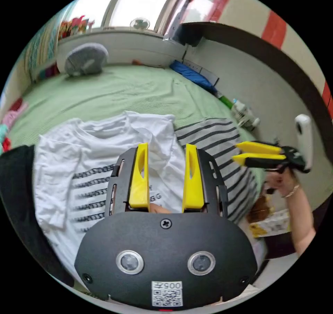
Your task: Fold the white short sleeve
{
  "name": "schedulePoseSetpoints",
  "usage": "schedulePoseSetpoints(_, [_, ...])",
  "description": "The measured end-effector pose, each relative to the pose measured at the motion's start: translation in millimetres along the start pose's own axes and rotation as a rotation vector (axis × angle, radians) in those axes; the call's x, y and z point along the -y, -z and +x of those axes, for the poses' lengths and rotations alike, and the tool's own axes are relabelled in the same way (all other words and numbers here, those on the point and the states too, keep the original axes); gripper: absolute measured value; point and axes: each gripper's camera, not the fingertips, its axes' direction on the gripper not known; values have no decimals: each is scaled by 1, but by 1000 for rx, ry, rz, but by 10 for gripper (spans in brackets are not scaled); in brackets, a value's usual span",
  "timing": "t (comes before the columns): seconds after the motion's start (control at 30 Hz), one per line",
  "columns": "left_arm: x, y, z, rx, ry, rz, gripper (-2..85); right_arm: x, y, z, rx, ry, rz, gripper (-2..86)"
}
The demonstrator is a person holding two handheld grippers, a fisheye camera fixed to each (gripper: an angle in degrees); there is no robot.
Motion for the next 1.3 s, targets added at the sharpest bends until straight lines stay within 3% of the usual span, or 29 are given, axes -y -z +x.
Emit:
schedulePoseSetpoints(0.03, [6, -1, -11, -35, 17, 8, 148, 16, -16, -10, 33, 28, -18, 145])
schedulePoseSetpoints(0.13, [9, -14, -27, 102, 2, 59, 139, 38, -58, -43, 96, 106, -89, 146])
schedulePoseSetpoints(0.2, [16, -35, -35, 102, -41, 8, 142, 40, -82, -64, 65, 162, -134, 146])
schedulePoseSetpoints(0.33, [26, -74, -54, 15, -34, -29, 132, 39, -127, -90, -11, 224, -201, 129])
schedulePoseSetpoints(0.47, [40, -99, -76, -39, 75, -186, 47, 41, -137, -91, -105, 193, -165, 56])
schedulePoseSetpoints(0.63, [46, -83, -98, -153, 111, -133, 37, 44, -118, -86, -76, 174, -124, 0])
schedulePoseSetpoints(0.9, [46, -112, -126, -35, 86, -255, 42, 70, -140, -89, -22, 235, -237, 81])
schedulePoseSetpoints(1.1, [56, -127, -146, -59, 61, -256, 43, 143, -143, -37, -55, 47, -108, 102])
schedulePoseSetpoints(1.3, [66, -146, -163, -82, 59, -274, 43, 208, -203, 32, 140, -192, -191, 116])
